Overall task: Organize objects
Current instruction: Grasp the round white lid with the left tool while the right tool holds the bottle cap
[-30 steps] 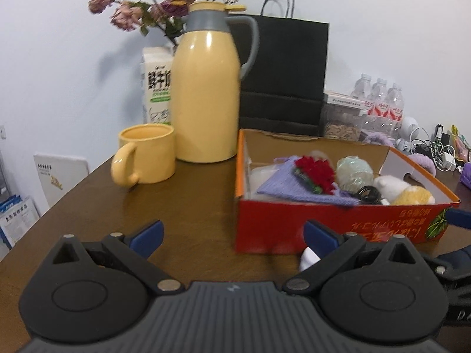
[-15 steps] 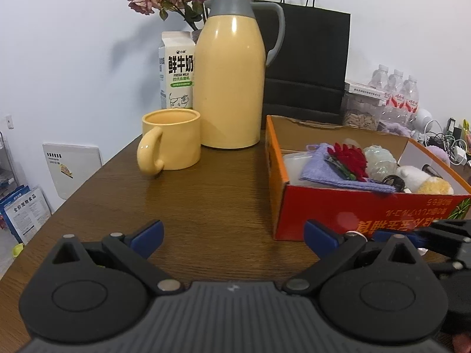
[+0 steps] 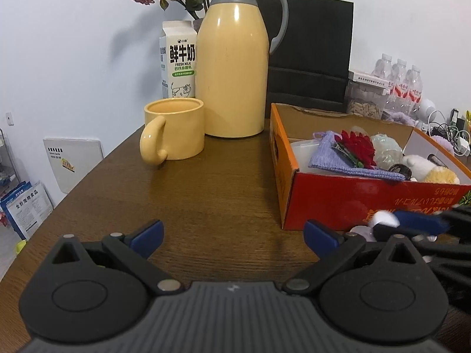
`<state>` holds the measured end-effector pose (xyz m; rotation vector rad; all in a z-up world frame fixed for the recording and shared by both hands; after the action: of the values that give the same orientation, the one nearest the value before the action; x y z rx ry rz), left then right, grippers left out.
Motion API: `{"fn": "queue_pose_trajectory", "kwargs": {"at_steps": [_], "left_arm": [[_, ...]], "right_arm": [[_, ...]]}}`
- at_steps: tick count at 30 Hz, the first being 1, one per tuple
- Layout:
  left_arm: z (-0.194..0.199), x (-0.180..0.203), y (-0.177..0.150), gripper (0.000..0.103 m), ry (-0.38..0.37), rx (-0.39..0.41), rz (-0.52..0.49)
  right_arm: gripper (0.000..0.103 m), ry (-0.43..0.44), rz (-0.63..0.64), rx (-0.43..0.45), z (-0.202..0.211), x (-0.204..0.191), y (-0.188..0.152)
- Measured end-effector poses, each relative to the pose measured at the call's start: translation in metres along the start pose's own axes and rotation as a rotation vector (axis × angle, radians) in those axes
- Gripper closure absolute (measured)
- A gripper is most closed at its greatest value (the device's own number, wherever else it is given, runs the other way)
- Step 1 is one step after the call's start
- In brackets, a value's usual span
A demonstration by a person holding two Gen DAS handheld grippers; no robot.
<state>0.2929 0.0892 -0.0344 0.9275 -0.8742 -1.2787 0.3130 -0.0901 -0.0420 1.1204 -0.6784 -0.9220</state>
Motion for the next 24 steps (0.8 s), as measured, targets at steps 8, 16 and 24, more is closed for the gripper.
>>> {"fn": "queue_pose_trajectory", "kwargs": {"at_steps": [8, 16, 24], "left_arm": [[-0.004, 0.008, -0.006, 0.0, -0.011, -0.01, -0.015], [-0.009, 0.034, -0.014, 0.0, -0.071, -0.027, -0.063], [-0.016, 0.072, -0.022, 0.0, -0.114, -0.064, -0.096]], "right_arm": [[0.076, -0.103, -0.028, 0.056, 0.036, 0.033, 0.002], [0.076, -0.211, -0.076, 0.073, 0.062, 0.078, -0.007], [0.076, -0.265, -0.091, 0.083, 0.078, 0.11, -0.012]]}}
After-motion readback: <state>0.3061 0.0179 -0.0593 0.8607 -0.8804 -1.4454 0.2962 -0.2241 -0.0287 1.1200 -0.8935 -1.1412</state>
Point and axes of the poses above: each gripper's, at about its wrist camera, not at the fingertips, and z roughly against the way its jaws point, x to its right, y to its top, the point moved 6 cm from there along -z, roughly the way its jaws point, and after that the axes turned 10 degrees about x, right-handed, at the moved point
